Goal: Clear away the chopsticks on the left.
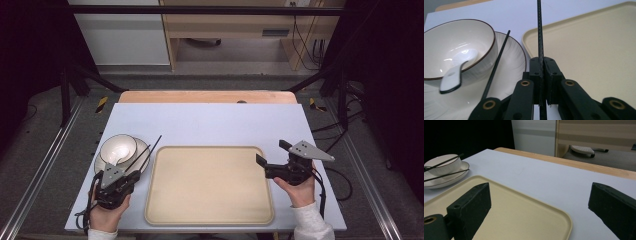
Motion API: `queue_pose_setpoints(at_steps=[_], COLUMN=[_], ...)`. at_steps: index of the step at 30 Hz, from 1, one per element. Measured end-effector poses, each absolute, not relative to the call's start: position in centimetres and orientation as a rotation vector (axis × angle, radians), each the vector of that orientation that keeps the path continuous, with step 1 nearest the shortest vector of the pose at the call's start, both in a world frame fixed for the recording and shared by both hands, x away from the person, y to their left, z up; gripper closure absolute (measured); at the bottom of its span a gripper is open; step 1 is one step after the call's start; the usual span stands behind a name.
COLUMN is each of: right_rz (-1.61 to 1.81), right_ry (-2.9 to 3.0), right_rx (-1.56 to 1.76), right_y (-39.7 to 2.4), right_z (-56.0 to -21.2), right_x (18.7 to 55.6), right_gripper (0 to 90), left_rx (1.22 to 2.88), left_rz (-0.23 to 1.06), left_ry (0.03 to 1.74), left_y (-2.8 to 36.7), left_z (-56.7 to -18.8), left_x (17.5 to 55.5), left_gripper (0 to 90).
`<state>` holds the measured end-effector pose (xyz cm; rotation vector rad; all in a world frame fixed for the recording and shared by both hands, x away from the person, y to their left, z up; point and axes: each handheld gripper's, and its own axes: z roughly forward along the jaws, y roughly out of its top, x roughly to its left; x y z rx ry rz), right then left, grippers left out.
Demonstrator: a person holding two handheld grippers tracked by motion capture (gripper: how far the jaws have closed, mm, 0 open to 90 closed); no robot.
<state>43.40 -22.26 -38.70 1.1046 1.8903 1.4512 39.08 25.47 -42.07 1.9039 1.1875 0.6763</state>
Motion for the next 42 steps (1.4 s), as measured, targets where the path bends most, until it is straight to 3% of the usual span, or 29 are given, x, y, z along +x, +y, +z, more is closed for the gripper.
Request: queue_pose_setpoints(at_steps=[22, 42], right_rz=[1.460, 1.461], right_ry=[1.902, 1.914], right_rx=[1.109, 1.117], right_y=[-22.1, -22.0], right_z=[-39.0, -39.2], right_x=[43.5, 43.7], right_gripper=[4.1, 4.1], left_rx=[1.717, 1.603], left_rz=[0.678, 0.614], left_ry=[1.356, 1.471], left_y=[21.4, 19.2], left_z=[-41.9, -47.5], left_x=[39.4, 38.1], left_gripper=[85.2, 85.1])
